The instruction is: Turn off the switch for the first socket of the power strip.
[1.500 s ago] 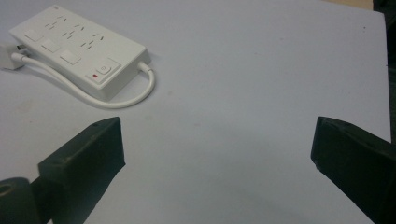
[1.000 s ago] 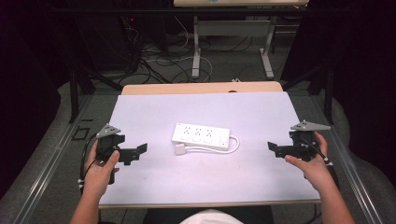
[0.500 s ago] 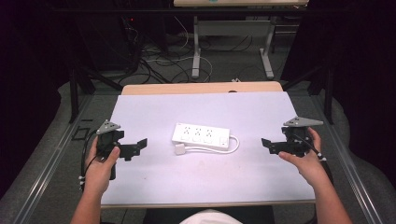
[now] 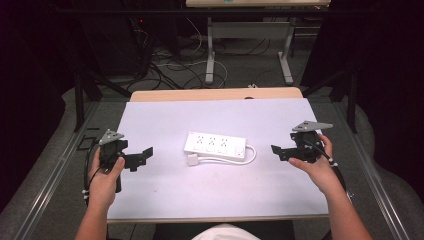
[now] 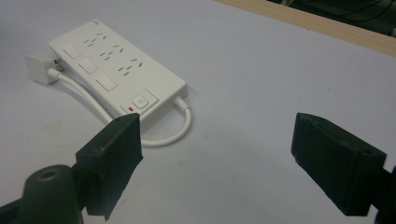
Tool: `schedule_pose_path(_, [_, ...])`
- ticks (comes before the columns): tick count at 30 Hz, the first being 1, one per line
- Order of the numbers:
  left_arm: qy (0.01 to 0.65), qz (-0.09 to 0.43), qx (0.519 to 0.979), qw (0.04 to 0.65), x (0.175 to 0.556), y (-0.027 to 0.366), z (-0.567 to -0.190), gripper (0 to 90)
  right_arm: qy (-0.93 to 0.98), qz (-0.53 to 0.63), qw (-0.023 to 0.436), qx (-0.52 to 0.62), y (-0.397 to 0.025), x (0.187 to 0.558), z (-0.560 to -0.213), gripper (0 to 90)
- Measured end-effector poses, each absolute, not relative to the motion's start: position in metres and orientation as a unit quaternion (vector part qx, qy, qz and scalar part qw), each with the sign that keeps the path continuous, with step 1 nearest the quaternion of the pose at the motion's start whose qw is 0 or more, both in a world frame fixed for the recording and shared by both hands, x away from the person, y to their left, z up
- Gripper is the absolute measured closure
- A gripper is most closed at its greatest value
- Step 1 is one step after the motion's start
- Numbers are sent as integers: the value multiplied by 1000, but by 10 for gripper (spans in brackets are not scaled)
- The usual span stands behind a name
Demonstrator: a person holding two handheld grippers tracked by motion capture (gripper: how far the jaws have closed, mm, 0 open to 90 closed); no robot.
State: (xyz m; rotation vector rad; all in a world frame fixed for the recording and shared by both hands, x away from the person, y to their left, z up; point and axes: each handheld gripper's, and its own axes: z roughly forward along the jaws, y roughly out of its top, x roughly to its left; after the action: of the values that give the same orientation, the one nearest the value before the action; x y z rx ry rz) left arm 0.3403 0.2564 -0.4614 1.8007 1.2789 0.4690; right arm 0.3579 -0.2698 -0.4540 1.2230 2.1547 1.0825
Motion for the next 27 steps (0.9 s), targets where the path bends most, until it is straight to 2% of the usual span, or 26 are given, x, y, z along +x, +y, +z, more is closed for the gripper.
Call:
schedule_pose_path(13, [509, 189, 721, 431, 339, 253, -466, 4, 785, 408, 209, 417, -239, 372, -454, 250])
schedule_pose_path(27, [511, 199, 721, 424, 336, 252, -462, 4, 817, 391, 182, 382, -202, 389, -456, 274])
